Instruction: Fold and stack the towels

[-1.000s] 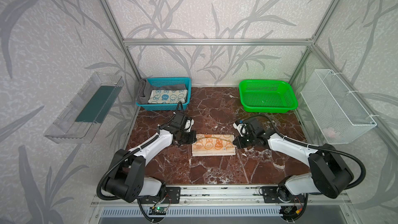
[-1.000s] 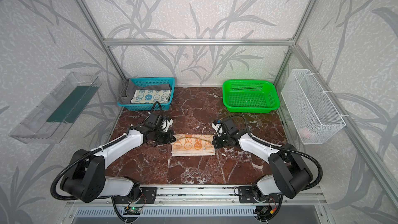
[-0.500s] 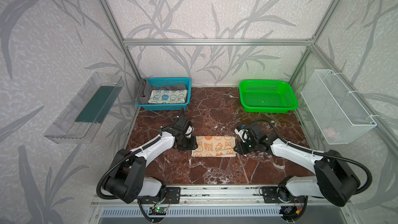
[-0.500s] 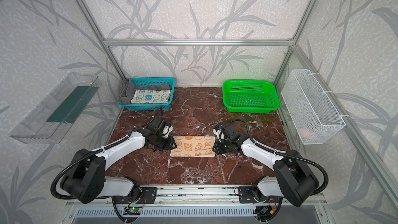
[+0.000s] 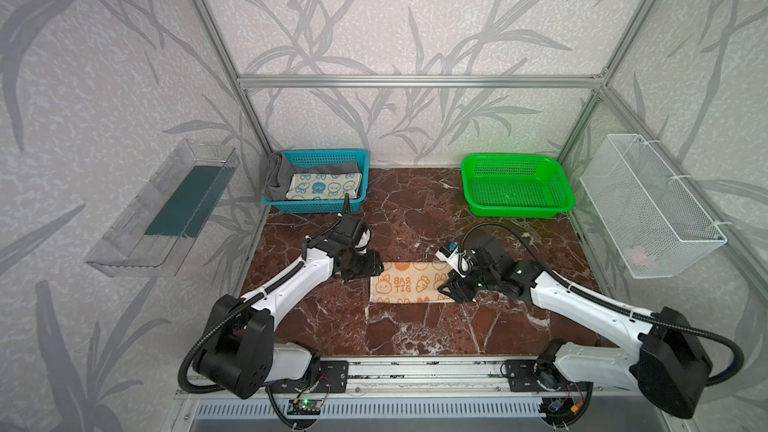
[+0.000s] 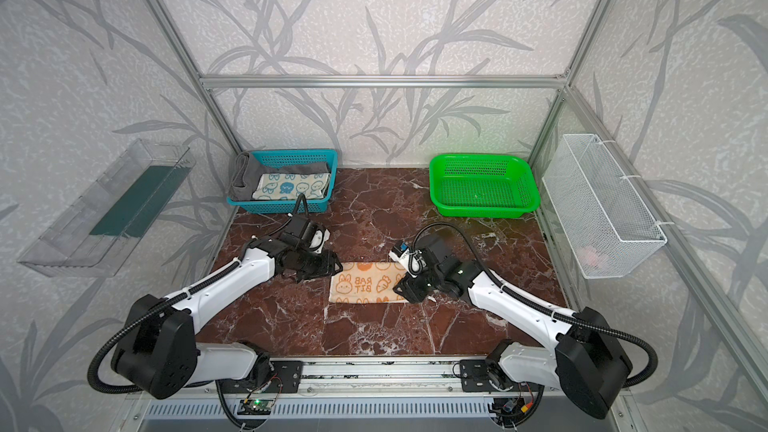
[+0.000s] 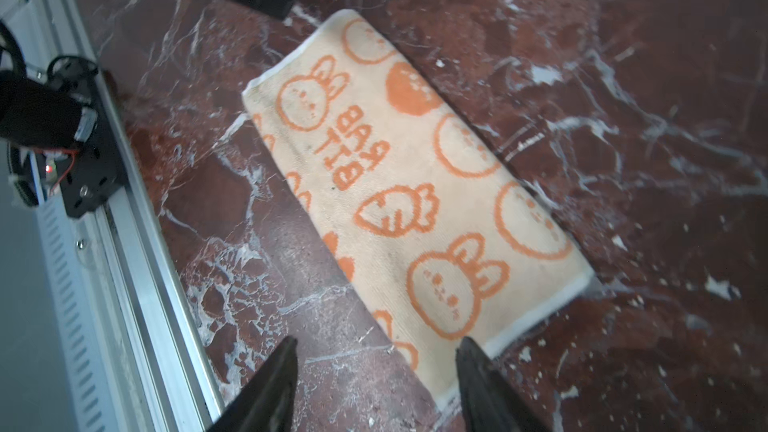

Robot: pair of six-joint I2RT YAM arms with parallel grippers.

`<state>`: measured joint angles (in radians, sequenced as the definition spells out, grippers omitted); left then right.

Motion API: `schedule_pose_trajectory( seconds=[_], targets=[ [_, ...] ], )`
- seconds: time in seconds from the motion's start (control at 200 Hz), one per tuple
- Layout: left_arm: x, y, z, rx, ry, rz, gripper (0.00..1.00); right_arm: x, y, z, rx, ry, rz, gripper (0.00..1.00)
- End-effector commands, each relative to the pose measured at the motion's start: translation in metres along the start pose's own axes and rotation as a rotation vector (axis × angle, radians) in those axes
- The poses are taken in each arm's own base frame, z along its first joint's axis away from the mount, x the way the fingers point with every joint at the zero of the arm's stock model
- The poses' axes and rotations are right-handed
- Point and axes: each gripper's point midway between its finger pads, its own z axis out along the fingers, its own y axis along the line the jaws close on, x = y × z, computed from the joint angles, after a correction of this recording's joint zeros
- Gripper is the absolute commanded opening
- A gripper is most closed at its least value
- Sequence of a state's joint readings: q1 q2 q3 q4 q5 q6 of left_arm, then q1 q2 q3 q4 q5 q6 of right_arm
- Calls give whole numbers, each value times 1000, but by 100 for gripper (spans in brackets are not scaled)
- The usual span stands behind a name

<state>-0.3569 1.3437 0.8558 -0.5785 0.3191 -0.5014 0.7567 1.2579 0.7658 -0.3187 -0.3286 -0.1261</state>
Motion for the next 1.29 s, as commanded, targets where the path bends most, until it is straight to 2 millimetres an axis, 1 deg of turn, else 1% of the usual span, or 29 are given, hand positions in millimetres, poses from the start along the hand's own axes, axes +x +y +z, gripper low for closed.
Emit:
schedule_pose_trajectory(
  seconds=[0.0,0.05,0.1,0.12,0.175,0.23,0.295,0.31,0.335,0.38,0.435,0.505,0.59,0.64,0.75,0.83,0.9,0.95,0.995,1.08,1.115,1.29],
  targets=[
    [-32,10,-28,-44,-153,-113,67,-9,8,15,15,45,-313,67],
    [-40,15,-37,-63,-211,-130,71,-8,11,28,31,84,-395,69],
    [-45,20,-45,-69,-252,-145,79,-7,12,43,39,124,-455,69],
    [-46,22,-48,-70,-262,-154,81,-6,14,49,34,143,-477,69],
    [-47,28,-51,-72,-269,-184,83,-3,18,65,25,203,-532,69],
    [-45,38,-53,-88,-268,-222,84,-2,20,82,12,225,-557,70],
    [-41,50,-53,-100,-265,-269,85,-4,24,98,2,219,-586,70],
    [-41,52,-53,-99,-265,-278,86,-8,25,98,4,210,-590,71],
    [-40,55,-54,-97,-267,-296,86,-3,25,108,-7,233,-591,71],
    [-39,62,-54,-91,-269,-326,89,-5,25,115,-6,239,-592,74],
    [-37,68,-56,-87,-276,-350,93,-6,24,122,-2,248,-592,75],
    [-36,73,-56,-79,-275,-373,93,-7,20,128,10,264,-584,75],
    [-35,75,-56,-68,-267,-383,94,-1,18,134,6,302,-586,73],
    [-34,74,-54,-57,-258,-384,94,5,16,138,-1,334,-583,68],
    [-28,74,-46,-43,-221,-389,93,20,12,144,-7,404,-579,52],
    [-20,73,-38,-26,-183,-403,94,27,10,148,-5,425,-577,32],
    [-15,65,-29,37,-148,-405,93,27,9,148,5,413,-576,14],
    [-11,61,-22,76,-124,-427,93,24,8,147,13,387,-574,6],
    [-8,57,-17,105,-102,-440,93,19,9,146,22,353,-574,0],
    [-6,54,-9,140,-79,-449,93,9,8,142,38,271,-561,0],
    [-6,51,-6,161,-74,-449,93,1,8,139,47,224,-551,0],
    [-7,30,2,269,-58,-460,94,-23,1,121,67,58,-473,0]
  ],
)
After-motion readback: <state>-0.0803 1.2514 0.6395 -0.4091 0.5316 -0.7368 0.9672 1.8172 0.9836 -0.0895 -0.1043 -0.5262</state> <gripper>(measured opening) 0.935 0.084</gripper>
